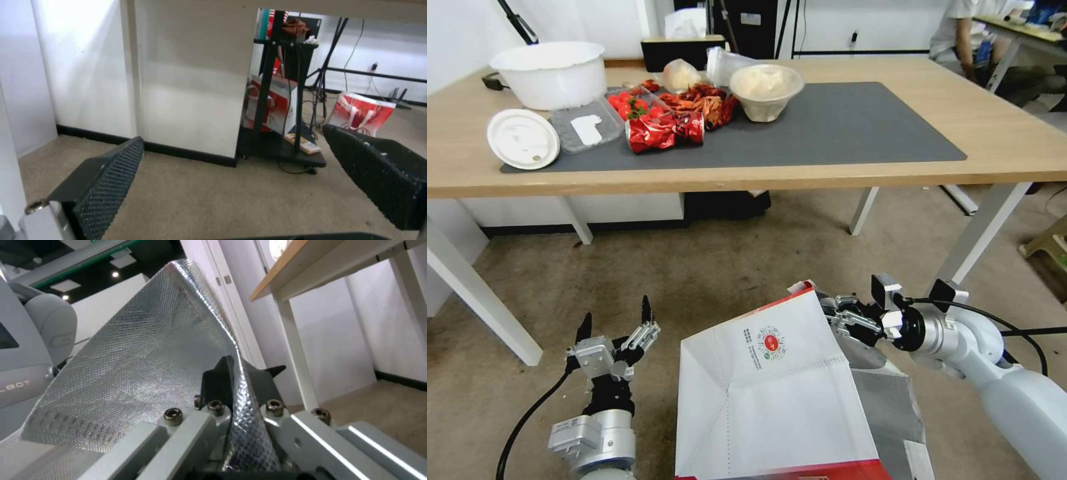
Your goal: Pick up the food delivery bag from the floor and place it on the table.
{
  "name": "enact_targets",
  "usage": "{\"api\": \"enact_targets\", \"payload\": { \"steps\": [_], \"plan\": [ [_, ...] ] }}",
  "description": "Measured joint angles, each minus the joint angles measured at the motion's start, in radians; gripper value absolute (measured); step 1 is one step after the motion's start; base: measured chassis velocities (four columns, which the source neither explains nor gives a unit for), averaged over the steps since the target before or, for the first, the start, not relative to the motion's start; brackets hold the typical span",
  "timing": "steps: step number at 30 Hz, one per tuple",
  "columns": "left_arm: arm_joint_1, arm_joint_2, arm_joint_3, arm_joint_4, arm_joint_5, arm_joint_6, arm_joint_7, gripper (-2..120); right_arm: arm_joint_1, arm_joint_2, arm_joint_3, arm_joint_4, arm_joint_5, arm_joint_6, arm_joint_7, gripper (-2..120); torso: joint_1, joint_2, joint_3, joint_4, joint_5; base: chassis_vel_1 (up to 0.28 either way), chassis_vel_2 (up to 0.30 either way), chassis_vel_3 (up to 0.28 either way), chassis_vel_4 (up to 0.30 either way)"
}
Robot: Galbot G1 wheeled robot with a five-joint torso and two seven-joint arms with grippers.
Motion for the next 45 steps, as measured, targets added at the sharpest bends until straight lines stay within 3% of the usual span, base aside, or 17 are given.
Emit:
{"api": "enact_targets", "payload": {
  "steps": [45],
  "plan": [
    [0.001,-0.002,0.008,0.000,-0.006,0.007,0.000,100,-0.004,-0.008,-0.002,0.012,-0.007,0.004,0.007,0,0.055,0.182,0.128,-0.0001,0.0000,0.000,0.000,0.000,0.000]
  ]
}}
